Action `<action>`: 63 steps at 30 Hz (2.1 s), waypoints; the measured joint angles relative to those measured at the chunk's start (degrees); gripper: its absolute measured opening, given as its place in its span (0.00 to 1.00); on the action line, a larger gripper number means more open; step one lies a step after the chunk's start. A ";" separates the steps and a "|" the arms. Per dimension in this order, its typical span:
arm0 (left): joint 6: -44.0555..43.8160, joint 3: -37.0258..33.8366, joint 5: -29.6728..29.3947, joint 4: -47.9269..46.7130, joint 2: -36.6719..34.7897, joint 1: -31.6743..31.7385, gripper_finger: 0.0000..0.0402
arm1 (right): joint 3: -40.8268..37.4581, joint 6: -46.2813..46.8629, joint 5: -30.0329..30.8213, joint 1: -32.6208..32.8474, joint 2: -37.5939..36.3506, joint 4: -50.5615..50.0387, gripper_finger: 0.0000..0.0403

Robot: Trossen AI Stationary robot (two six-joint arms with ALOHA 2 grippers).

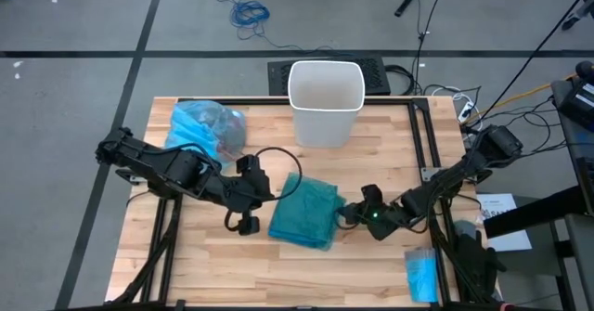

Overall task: Place trash/remove bag and relplace
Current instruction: Insert the new blue trash bag into the white trash bin

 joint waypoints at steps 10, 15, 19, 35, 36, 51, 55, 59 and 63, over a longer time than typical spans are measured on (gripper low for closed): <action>0.02 0.00 0.33 0.41 0.00 0.82 0.00 | -0.73 -2.71 -4.59 -3.35 3.56 5.59 0.44; -0.02 0.00 0.38 0.39 0.00 0.82 0.00 | -0.73 -5.59 -6.37 -5.05 7.18 14.21 0.44; -0.03 0.00 0.38 0.36 0.00 0.82 0.00 | -0.73 -5.57 -7.62 -6.31 9.78 15.69 0.44; -0.02 0.00 0.38 0.05 0.00 0.82 0.00 | -0.58 -22.43 -6.84 -5.87 8.90 39.71 0.00; -0.03 0.00 0.38 -0.16 0.00 0.82 0.00 | -0.37 -23.46 -6.52 -5.68 8.04 39.79 0.00; -0.46 0.00 0.35 -2.28 0.00 0.82 0.00 | 15.12 -37.70 -3.11 0.09 -17.03 -1.46 0.00; -0.46 0.00 0.33 -2.22 0.00 0.82 0.00 | 27.60 -38.91 -2.76 1.20 -18.59 -22.34 0.00; -0.46 0.00 0.31 -2.10 0.00 0.82 0.00 | 36.79 -42.01 -2.94 0.45 -16.37 -32.66 0.00; -0.46 0.00 0.33 -0.79 0.00 0.82 0.00 | 38.65 -44.05 -5.88 -2.36 -13.09 -33.15 0.00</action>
